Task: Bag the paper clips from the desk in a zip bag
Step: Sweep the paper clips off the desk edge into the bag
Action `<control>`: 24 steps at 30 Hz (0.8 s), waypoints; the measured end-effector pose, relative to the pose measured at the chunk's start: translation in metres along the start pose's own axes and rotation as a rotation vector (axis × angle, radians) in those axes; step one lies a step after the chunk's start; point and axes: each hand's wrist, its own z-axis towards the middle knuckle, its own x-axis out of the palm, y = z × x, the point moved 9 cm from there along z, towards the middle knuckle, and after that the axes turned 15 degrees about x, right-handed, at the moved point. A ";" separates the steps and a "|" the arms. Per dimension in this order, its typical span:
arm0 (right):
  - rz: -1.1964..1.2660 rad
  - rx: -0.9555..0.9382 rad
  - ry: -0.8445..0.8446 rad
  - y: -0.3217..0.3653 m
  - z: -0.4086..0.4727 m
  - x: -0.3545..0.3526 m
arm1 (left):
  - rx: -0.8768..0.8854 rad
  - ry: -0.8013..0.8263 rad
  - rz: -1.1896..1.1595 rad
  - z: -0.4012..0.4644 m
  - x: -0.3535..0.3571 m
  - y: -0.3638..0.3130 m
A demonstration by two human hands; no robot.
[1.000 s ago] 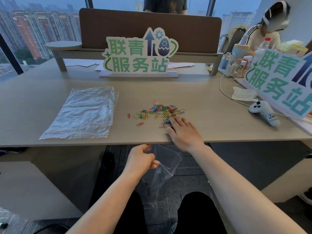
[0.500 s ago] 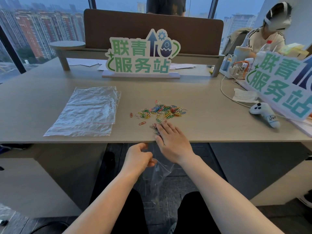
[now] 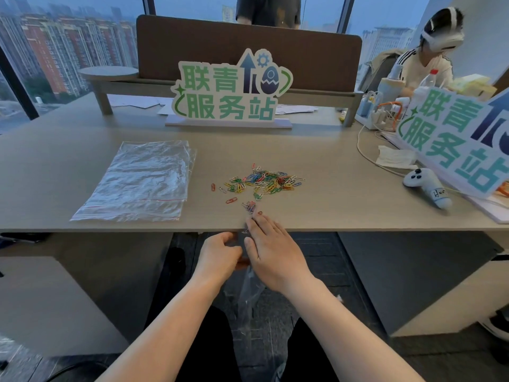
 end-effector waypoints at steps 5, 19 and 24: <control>0.098 -0.009 -0.052 0.007 -0.016 -0.014 | 0.007 0.004 -0.007 0.002 0.002 0.001; 0.245 0.201 -0.093 -0.044 0.053 -0.041 | -0.052 -0.008 -0.062 -0.003 0.000 -0.001; 0.062 0.282 0.026 -0.064 0.098 -0.024 | -0.068 -0.016 -0.059 -0.001 -0.003 0.002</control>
